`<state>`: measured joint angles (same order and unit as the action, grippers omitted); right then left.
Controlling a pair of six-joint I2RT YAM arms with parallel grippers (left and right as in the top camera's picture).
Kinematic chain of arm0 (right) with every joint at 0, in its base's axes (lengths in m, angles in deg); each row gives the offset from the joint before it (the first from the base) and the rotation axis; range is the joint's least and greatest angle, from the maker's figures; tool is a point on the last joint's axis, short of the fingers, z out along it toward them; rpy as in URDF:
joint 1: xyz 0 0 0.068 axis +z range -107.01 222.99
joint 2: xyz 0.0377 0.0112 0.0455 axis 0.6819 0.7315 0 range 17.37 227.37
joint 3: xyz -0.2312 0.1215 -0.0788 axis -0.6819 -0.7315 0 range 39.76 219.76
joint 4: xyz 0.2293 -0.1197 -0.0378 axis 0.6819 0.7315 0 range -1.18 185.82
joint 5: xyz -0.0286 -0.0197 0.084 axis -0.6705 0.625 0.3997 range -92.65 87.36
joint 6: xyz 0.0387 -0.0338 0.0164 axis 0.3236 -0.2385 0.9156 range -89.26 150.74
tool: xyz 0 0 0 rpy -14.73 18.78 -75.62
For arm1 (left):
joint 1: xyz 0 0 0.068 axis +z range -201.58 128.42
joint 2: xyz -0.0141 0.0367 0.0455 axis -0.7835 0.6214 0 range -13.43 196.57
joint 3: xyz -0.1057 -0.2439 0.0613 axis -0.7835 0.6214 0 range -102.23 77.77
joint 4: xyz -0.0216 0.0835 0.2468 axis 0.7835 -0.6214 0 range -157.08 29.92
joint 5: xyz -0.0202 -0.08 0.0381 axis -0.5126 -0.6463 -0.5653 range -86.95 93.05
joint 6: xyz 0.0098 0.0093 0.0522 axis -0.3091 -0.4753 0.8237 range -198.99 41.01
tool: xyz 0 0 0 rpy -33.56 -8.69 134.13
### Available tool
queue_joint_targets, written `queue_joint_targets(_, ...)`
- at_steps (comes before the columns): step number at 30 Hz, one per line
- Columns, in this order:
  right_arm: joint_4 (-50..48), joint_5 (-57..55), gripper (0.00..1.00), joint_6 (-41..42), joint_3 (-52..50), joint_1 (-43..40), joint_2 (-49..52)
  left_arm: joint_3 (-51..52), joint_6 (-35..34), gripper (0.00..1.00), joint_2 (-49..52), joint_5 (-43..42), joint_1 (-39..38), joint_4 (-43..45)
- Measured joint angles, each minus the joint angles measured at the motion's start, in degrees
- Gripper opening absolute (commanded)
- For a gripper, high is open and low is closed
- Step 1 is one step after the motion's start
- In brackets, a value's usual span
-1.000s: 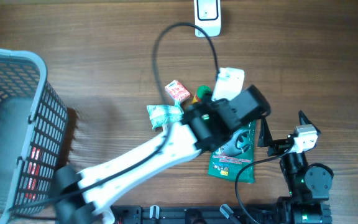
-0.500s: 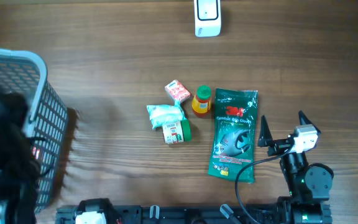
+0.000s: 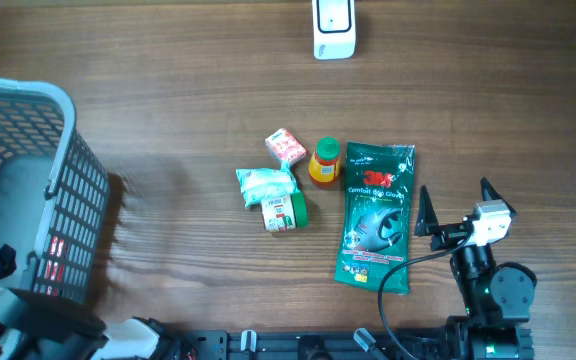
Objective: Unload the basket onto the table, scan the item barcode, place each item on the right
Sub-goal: 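Lay the glove bag on the table right of the bottle, then grasp the red Nescafe stick in the basket with the left gripper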
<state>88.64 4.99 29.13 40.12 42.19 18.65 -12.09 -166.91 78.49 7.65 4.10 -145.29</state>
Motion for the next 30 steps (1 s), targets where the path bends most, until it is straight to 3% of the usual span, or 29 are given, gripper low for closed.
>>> queue_joint_targets(5, 0.0, 0.0, 1.00, 0.0, 0.0, 0.0, 0.0, 8.7, -3.8, 0.92, 6.3, 0.0, 0.0, 7.2)
queue_joint_targets(11, 0.0, 0.0, 1.00, 0.0, 0.0, 0.0, 0.0, 21.9, -4.8, 1.00, 7.2, 0.9, -4.7, 22.8)
queue_joint_targets(14, 0.0, 0.0, 1.00, 0.0, 0.0, 0.0, 0.0, 26.2, -4.8, 0.87, 7.3, 2.6, -6.3, 29.1)
queue_joint_targets(16, 0.0, 0.0, 1.00, 0.0, 0.0, 0.0, 0.0, 29.4, -5.0, 0.67, 7.1, 3.6, -6.4, 32.1)
queue_joint_targets(17, 0.0, 0.0, 1.00, 0.0, 0.0, 0.0, 0.0, 30.0, -5.0, 0.46, 6.8, 4.3, -6.4, 32.9)
queue_joint_targets(18, 0.0, 0.0, 1.00, 0.0, 0.0, 0.0, 0.0, 30.6, -5.4, 0.04, 6.5, 5.5, -6.4, 33.3)
queue_joint_targets(26, 0.0, 0.0, 1.00, 0.0, 0.0, 0.0, 0.0, 31.1, -2.6, 0.04, 5.6, 10.7, -6.4, 31.1)
queue_joint_targets(30, 0.0, 0.0, 0.99, 0.0, 0.0, 0.0, 0.0, 16.4, 3.7, 0.04, -2.6, 9.4, -6.4, 21.8)
